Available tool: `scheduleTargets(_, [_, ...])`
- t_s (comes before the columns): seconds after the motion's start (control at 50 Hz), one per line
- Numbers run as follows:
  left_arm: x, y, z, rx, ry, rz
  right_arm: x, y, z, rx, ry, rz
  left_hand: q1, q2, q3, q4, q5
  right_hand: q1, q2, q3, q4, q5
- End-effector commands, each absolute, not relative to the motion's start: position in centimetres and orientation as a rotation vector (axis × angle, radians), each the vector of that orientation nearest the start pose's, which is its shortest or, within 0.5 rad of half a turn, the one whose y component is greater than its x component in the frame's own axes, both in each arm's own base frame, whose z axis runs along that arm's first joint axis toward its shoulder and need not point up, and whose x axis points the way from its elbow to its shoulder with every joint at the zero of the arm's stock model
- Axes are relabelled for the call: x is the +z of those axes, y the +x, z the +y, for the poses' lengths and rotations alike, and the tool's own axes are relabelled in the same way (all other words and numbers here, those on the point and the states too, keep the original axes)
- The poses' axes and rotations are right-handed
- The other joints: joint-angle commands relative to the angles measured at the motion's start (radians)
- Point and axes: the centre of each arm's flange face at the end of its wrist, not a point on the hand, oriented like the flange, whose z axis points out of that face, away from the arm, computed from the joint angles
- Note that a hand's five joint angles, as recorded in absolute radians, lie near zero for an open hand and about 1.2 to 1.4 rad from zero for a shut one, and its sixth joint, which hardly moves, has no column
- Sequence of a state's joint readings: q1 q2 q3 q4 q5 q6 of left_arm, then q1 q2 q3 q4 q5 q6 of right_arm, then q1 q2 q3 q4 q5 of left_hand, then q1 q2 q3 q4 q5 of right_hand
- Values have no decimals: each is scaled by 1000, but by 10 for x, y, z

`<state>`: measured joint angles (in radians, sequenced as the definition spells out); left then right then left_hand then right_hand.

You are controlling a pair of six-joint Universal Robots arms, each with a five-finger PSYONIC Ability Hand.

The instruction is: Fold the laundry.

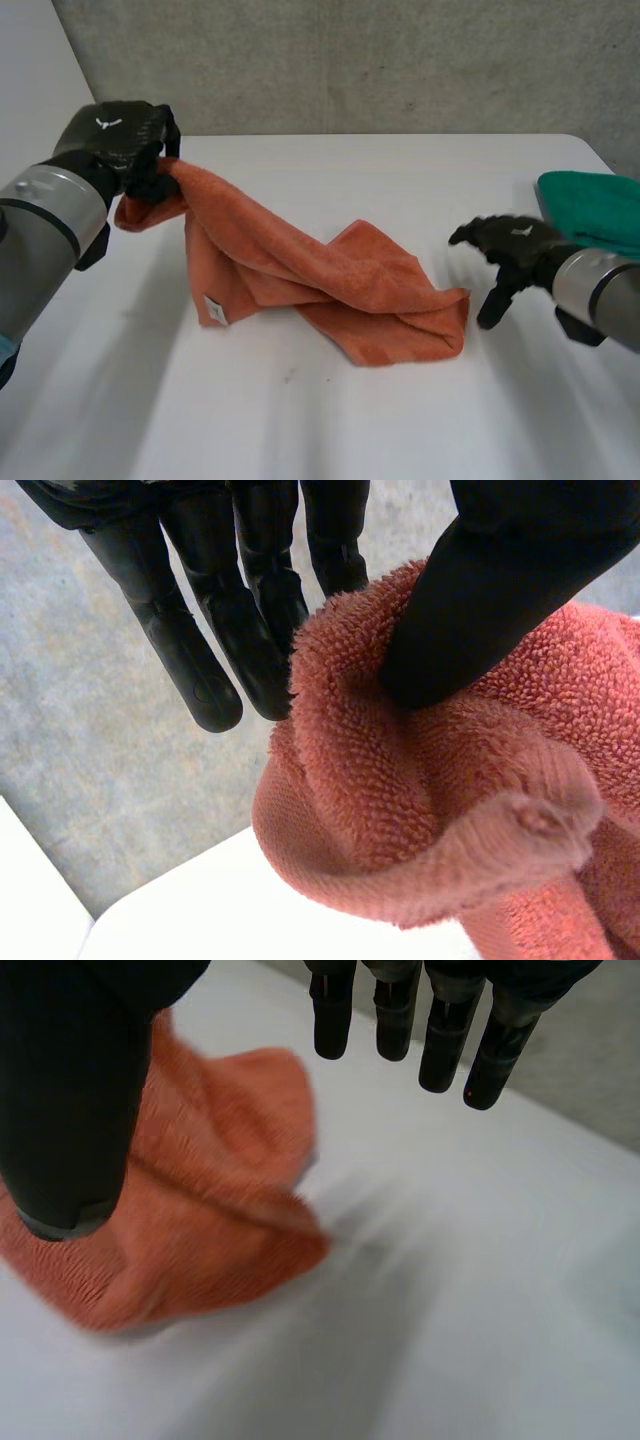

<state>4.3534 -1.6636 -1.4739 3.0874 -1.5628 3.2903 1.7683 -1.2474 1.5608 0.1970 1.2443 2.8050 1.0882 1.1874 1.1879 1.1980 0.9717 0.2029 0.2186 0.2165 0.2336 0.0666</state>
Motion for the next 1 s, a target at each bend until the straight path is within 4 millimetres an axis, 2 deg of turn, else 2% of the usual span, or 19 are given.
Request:
scheduleTargets(0.02, [331,-236,-243,-2362,590,2257,166,228,-297,-1476,-871,2333,308,209,208,198,250,114,98,100,83,76])
scheduleTargets(0.12, [346,-233,-237,-2407,579,2213,148,233,-311,-1421,-840,2337,308,209,208,198,250,260,245,247,230,222])
scheduleTargets(0.22, [350,-232,-234,-2417,578,2205,144,238,-316,-1423,-850,2320,308,209,208,198,250,422,406,408,391,384])
scheduleTargets(0.3, [352,-231,-233,-2420,576,2201,136,249,-320,-1395,-877,2271,308,209,208,198,250,639,623,625,608,601])
scheduleTargets(0.32, [352,-231,-233,-2421,573,2199,134,252,-319,-1379,-887,2248,308,209,208,198,250,840,824,826,809,802])
scheduleTargets(0.38, [354,-230,-235,-2424,566,2193,135,256,-319,-1363,-896,2214,308,209,208,198,250,1193,1177,1179,1162,1155])
scheduleTargets(0.46, [357,-227,-237,-2432,550,2178,145,256,-321,-1375,-881,2181,308,209,208,198,250,1193,1178,1180,1163,1155])
scheduleTargets(0.52, [360,-225,-240,-2435,536,2165,170,253,-323,-1444,-865,2149,308,209,208,198,250,1193,1178,1180,1163,1155])
scheduleTargets(0.54, [361,-224,-241,-2434,534,2161,193,246,-326,-1527,-858,2126,308,209,208,198,250,1193,1178,1180,1163,1155])
scheduleTargets(0.6, [364,-215,-245,-2420,498,2149,238,225,-332,-1703,-830,2088,308,209,208,198,250,1193,1178,1180,1163,1155])
scheduleTargets(0.62, [365,-210,-247,-2408,477,2147,273,211,-331,-1845,-823,2055,308,209,208,198,250,1193,1178,1180,1163,1155])
scheduleTargets(0.66, [364,-205,-250,-2387,463,2153,298,204,-325,-1932,-833,2029,308,209,208,198,250,1193,1178,1180,1163,1155])
scheduleTargets(0.68, [363,-203,-251,-2377,459,2159,326,199,-312,-2018,-861,1997,308,209,208,198,250,1193,1178,1180,1163,1155])
scheduleTargets(0.72, [358,-199,-253,-2337,463,2196,348,196,-296,-2077,-900,1984,308,209,208,198,250,1193,1178,1180,1163,1155])
scheduleTargets(0.8, [337,-198,-253,-2230,522,2321,362,196,-272,-2076,-1059,2032,308,209,208,198,250,1193,1178,1180,1163,1155])
scheduleTargets(0.9, [296,-199,-259,-2049,583,2509,351,210,-248,-1976,-1304,2104,308,209,208,198,250,1193,1178,1180,1163,1155])
scheduleTargets(0.92, [286,-200,-262,-2003,589,2547,346,221,-240,-1950,-1381,2102,308,209,208,198,250,1193,1178,1180,1163,1155])
scheduleTargets(0.98, [277,-201,-265,-1961,598,2580,329,232,-238,-1877,-1462,2158,308,209,208,198,250,1193,1178,1180,1163,1155])
scheduleTargets(1.0, [273,-203,-267,-1950,605,2590,312,238,-243,-1806,-1512,2225,308,209,208,198,250,1193,1178,1180,1163,1155])
